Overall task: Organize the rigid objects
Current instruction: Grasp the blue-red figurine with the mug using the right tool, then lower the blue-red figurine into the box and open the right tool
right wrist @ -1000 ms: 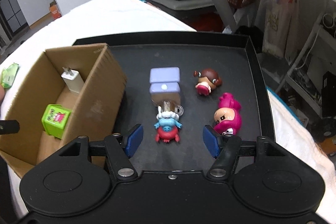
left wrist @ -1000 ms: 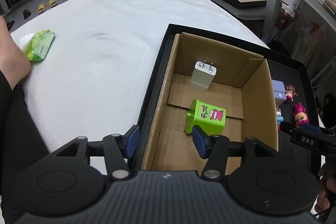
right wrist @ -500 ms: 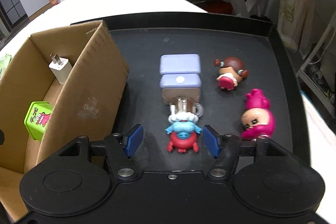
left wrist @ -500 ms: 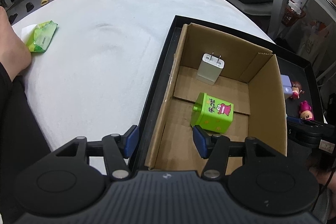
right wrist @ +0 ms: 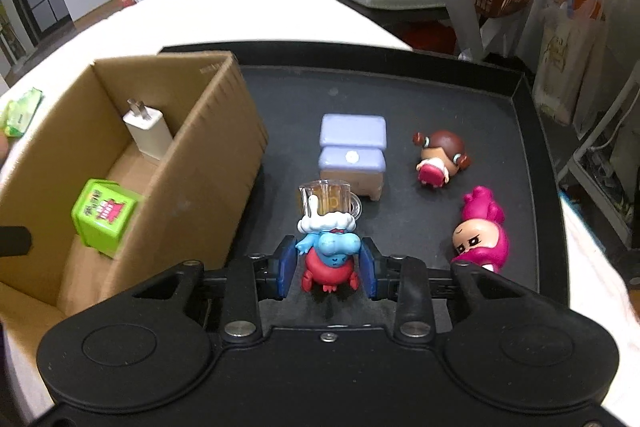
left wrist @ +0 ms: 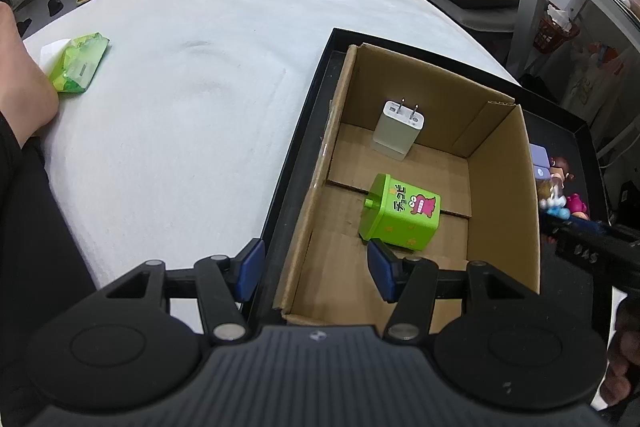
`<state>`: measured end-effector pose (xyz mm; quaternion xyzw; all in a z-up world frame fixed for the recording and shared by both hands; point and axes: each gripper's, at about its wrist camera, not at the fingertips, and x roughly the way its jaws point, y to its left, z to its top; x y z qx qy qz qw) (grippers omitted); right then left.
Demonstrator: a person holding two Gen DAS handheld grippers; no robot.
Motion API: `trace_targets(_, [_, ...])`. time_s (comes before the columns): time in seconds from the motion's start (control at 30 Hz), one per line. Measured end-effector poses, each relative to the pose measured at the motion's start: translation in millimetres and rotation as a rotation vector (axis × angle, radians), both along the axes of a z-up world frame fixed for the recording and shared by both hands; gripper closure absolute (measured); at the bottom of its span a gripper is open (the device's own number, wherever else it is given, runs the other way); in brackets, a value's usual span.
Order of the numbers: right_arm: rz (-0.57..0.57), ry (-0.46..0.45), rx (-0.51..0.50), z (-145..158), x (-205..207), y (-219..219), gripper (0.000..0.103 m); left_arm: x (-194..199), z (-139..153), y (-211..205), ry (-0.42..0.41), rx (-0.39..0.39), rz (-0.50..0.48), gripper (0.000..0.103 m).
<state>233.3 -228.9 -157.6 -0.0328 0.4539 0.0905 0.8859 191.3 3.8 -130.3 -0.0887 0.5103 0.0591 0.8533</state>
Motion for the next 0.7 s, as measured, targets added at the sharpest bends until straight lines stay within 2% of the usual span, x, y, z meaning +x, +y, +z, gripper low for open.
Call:
trace_targets(0.37, [0.035, -0.099, 0.028, 50.8, -4.6, 15.0, 0.07, -5.7, 4.7, 6.2, -0.014, -0.02, 0.001, 0.048])
trace_targets(0.7, [0.087, -0.152, 0.031, 79.8, -11.9, 42.2, 0.07, -15.4, 5.6, 23.8, -0.026, -0.063, 0.021, 0.048])
